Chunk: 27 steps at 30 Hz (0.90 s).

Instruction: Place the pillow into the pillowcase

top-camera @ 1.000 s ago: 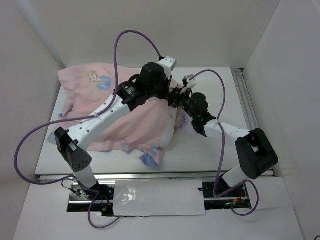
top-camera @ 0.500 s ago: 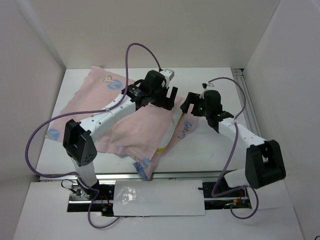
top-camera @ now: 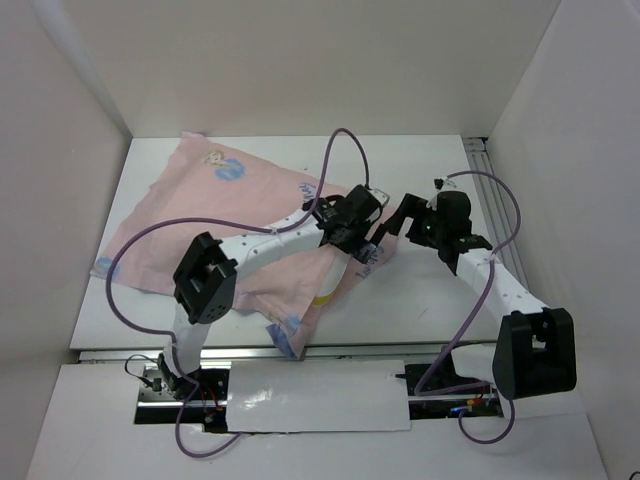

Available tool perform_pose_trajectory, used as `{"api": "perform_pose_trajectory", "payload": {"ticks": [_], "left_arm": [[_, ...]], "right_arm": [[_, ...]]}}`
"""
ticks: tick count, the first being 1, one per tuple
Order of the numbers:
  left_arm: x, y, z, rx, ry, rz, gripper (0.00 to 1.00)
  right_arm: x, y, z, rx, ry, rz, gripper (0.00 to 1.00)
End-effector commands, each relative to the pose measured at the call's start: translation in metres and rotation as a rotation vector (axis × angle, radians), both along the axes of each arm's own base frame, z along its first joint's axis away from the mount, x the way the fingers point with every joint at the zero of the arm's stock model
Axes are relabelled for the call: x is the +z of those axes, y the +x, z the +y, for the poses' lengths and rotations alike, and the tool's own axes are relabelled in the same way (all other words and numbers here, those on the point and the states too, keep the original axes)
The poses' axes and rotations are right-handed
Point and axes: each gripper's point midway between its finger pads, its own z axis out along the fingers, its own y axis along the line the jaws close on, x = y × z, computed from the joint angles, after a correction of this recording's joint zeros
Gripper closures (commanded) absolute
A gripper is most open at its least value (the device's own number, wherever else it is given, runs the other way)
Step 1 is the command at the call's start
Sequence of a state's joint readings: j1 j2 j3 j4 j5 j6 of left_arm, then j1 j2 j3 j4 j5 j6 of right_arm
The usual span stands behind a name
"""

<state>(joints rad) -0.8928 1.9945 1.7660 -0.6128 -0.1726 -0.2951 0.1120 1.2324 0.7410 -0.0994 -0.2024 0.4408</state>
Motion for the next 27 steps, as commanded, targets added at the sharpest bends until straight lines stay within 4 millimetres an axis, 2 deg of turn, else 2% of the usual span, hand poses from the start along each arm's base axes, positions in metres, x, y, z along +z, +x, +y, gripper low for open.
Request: {"api": "perform_pose_trajectory", "payload": {"ticks": [1, 5, 8, 9, 10, 11, 12, 13, 14, 17, 18, 19, 20, 22, 26, 27], "left_arm": [[-0.036, 0.005, 0.03, 0.136, 0.191, 0.013, 0.0], [-0.054, 0.001, 0.062, 0.266, 0.318, 0.022, 0.0], [-0.073, -0.003, 0.071, 0.293, 0.363, 0.039, 0.01], [-0.077, -0.003, 0.071, 0.292, 0.371, 0.044, 0.07], [-0.081, -0.003, 0.071, 0.301, 0.374, 0.051, 0.24], [-0.085, -0.002, 0.069, 0.301, 0.378, 0.053, 0.35], [-0.099, -0.004, 0.071, 0.298, 0.408, 0.07, 0.45], [-0.103, -0.004, 0.07, 0.31, 0.412, 0.079, 0.59], [-0.105, -0.003, 0.075, 0.327, 0.443, 0.079, 0.62], [-0.123, -0.002, 0.091, 0.38, 0.532, 0.091, 0.67], [-0.123, -0.001, 0.095, 0.386, 0.558, 0.078, 0.75], [-0.122, -0.003, 0.1, 0.406, 0.573, 0.077, 0.9], [-0.124, -0.002, 0.104, 0.425, 0.588, 0.07, 1.0], [-0.112, 0.0, 0.103, 0.432, 0.568, 0.049, 1.0], [-0.039, 0.023, 0.086, 0.463, 0.378, -0.094, 1.0], [0.002, 0.027, 0.085, 0.466, 0.293, -0.151, 1.0]], "right_arm": [[-0.002, -0.011, 0.004, 0.045, 0.017, 0.016, 0.0], [0.003, -0.011, 0.003, 0.064, 0.014, -0.008, 0.0], [0.002, -0.011, 0.002, 0.075, -0.001, -0.014, 0.0], [0.002, -0.01, 0.0, 0.065, -0.008, -0.014, 0.0], [-0.002, -0.012, 0.0, 0.064, -0.009, -0.005, 0.0], [-0.002, -0.012, 0.0, 0.069, -0.016, -0.008, 0.0], [-0.002, -0.012, 0.0, 0.069, -0.016, -0.008, 0.0], [-0.002, -0.011, -0.003, 0.06, -0.016, -0.008, 0.0], [-0.006, -0.013, -0.003, 0.06, -0.016, 0.001, 0.0], [0.0, -0.014, -0.004, 0.065, -0.022, -0.028, 0.0], [0.0, -0.014, -0.004, 0.065, -0.022, -0.028, 0.0], [-0.001, -0.016, -0.009, 0.048, -0.027, -0.031, 0.0], [0.002, -0.016, -0.009, 0.053, -0.034, -0.044, 0.0], [0.0, -0.016, -0.009, 0.053, -0.034, -0.046, 0.0], [-0.003, -0.015, -0.002, 0.111, -0.03, -0.051, 0.0], [-0.001, -0.016, 0.008, 0.144, -0.022, -0.053, 0.01]]}}
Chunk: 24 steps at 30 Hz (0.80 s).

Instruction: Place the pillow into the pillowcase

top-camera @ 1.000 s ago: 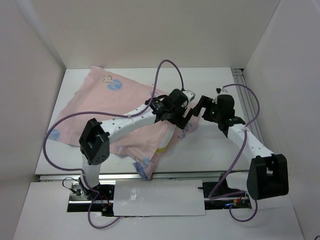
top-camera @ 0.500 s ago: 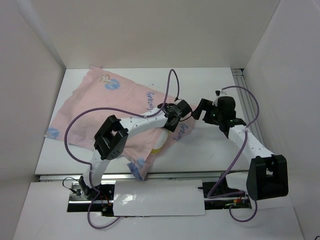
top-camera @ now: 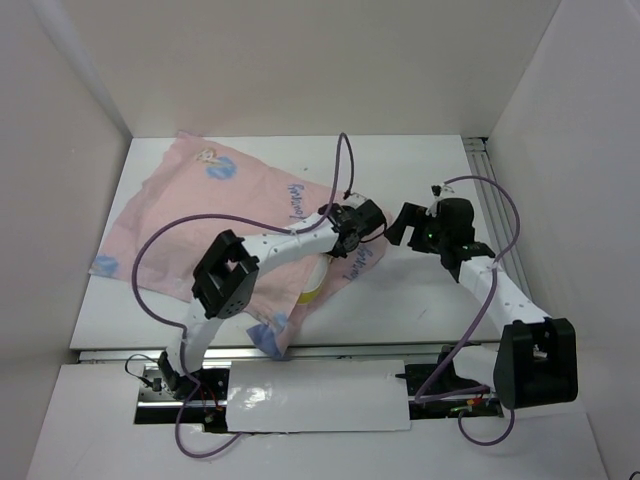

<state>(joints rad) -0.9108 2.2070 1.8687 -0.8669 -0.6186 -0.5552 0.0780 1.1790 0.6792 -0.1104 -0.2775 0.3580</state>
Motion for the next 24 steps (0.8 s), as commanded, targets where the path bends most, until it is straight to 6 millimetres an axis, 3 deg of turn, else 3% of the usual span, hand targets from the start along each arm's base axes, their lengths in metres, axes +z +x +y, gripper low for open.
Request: {"api": "perform_pose_trajectory", "payload": {"ticks": [1, 3, 4, 7, 9, 12, 15, 19, 24], "left_arm": [[0.088, 0.012, 0.019, 0.049, -0.116, -0.157, 1.0], [0.127, 0.016, 0.018, 0.041, -0.191, -0.244, 1.0], [0.159, 0.014, 0.021, 0.03, -0.247, -0.298, 1.0], [0.189, 0.018, 0.026, 0.002, -0.313, -0.343, 1.0], [0.209, 0.017, 0.028, -0.006, -0.341, -0.374, 1.0], [0.224, 0.021, 0.032, 0.01, -0.361, -0.406, 1.0], [0.226, 0.019, 0.027, -0.015, -0.38, -0.393, 1.0], [0.225, 0.017, 0.023, -0.02, -0.402, -0.379, 1.0], [0.224, 0.016, 0.019, -0.02, -0.428, -0.366, 1.0]], "right_arm": [[0.008, 0.002, 0.014, 0.075, -0.002, -0.049, 0.01], [0.01, 0.005, 0.019, 0.077, -0.018, -0.06, 0.03], [0.013, 0.005, 0.028, 0.098, -0.021, -0.07, 0.05], [0.02, 0.005, 0.053, 0.171, -0.01, -0.099, 0.2], [0.029, 0.005, 0.072, 0.219, 0.026, -0.127, 0.22], [0.044, 0.006, 0.104, 0.284, 0.076, -0.17, 0.27], [0.055, 0.003, 0.135, 0.35, 0.093, -0.198, 0.27], [0.069, 0.007, 0.156, 0.358, 0.073, -0.256, 0.27], [0.045, 0.029, 0.164, 0.308, 0.045, -0.235, 0.37]]}}
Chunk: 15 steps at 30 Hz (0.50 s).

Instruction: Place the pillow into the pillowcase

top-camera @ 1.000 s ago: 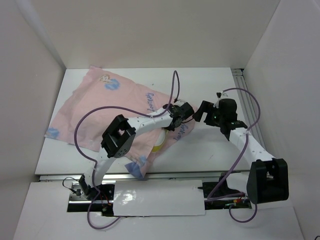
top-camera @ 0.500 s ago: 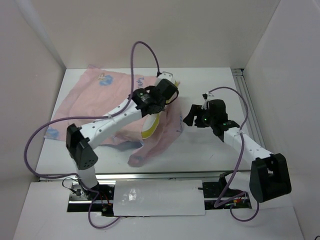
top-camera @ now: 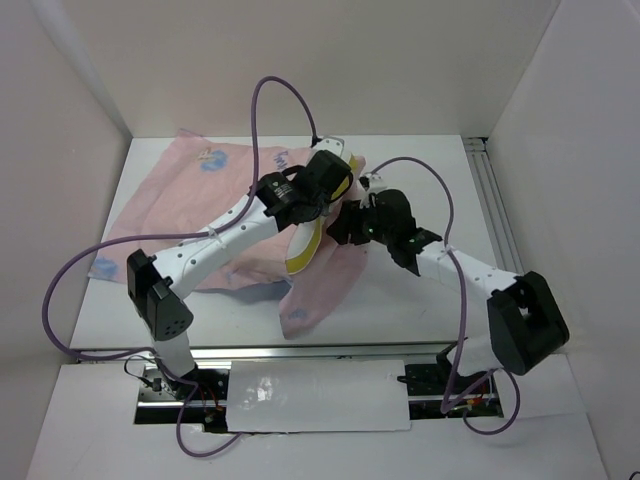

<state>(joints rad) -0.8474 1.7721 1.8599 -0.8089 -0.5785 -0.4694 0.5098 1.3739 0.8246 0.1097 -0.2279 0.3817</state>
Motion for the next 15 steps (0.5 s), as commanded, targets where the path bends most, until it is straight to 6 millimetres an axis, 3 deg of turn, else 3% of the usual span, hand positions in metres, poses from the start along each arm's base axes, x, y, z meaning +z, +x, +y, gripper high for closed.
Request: {"api": "perform_pose_trajectory", "payload": {"ticks": [1, 6, 8, 11, 15], "left_arm": [[0.032, 0.006, -0.013, -0.011, -0.101, -0.075, 1.0], [0.042, 0.003, -0.011, -0.006, -0.127, -0.088, 1.0], [0.041, 0.0, -0.014, -0.027, -0.145, -0.079, 1.0], [0.038, -0.002, -0.015, -0.029, -0.156, -0.07, 1.0], [0.038, -0.007, -0.015, -0.032, -0.183, -0.06, 1.0]], "right_arm": [[0.014, 0.033, 0.01, -0.081, 0.045, -0.086, 0.4], [-0.016, 0.051, 0.015, -0.133, 0.045, -0.085, 0.42], [-0.011, 0.058, 0.025, -0.138, 0.064, -0.126, 0.42], [-0.02, 0.069, 0.03, -0.182, 0.051, -0.148, 0.28], [-0.04, 0.077, 0.034, -0.213, 0.012, -0.145, 0.25]]}}
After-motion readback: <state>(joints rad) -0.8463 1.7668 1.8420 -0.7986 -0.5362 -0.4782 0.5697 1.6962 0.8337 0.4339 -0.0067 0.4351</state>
